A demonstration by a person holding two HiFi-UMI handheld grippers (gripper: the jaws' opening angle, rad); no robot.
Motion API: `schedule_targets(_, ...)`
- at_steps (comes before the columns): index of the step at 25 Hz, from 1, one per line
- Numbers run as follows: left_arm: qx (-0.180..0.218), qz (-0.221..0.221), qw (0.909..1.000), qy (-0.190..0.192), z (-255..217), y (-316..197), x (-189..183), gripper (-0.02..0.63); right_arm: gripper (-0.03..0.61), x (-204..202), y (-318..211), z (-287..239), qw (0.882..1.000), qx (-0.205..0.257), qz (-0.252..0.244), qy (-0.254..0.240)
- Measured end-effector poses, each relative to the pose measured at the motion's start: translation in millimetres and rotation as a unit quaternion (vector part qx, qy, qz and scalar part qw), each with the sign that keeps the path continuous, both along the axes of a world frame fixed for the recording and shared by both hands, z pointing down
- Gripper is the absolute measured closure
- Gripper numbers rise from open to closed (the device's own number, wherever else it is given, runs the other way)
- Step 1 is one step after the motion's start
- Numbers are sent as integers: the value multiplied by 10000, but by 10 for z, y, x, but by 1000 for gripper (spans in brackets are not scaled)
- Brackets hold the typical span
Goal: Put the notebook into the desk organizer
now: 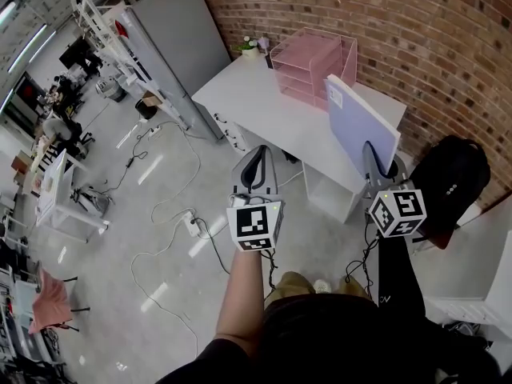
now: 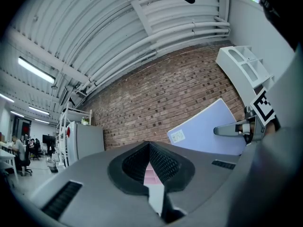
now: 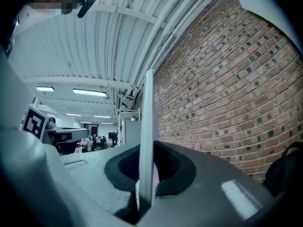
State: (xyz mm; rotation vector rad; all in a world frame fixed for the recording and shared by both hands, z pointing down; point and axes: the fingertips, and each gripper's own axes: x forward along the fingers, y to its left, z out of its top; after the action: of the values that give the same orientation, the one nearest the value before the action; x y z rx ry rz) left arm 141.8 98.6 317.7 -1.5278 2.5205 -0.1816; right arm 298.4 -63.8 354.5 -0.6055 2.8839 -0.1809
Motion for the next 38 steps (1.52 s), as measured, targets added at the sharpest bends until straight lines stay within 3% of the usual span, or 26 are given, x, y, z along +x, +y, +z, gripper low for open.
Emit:
schedule_targets(11,195,-3,9996,184,-49,-215,-340,604,548,-304,-254,47,9996,197,56,176)
schedule_targets(17,117,124,9998,143,28,-422,-614,604,548,-605,-403,77,9997,194,53,151)
schedule_targets(29,27,699,9973,212,27,-1145,-1780,604,548,-1833,-860,30,9988,288,282,264)
schedule_targets(38,-41,1405,9899,181,-26,-1875,-2750,605,548,-2776,-1332,-116,9970,224,705,212)
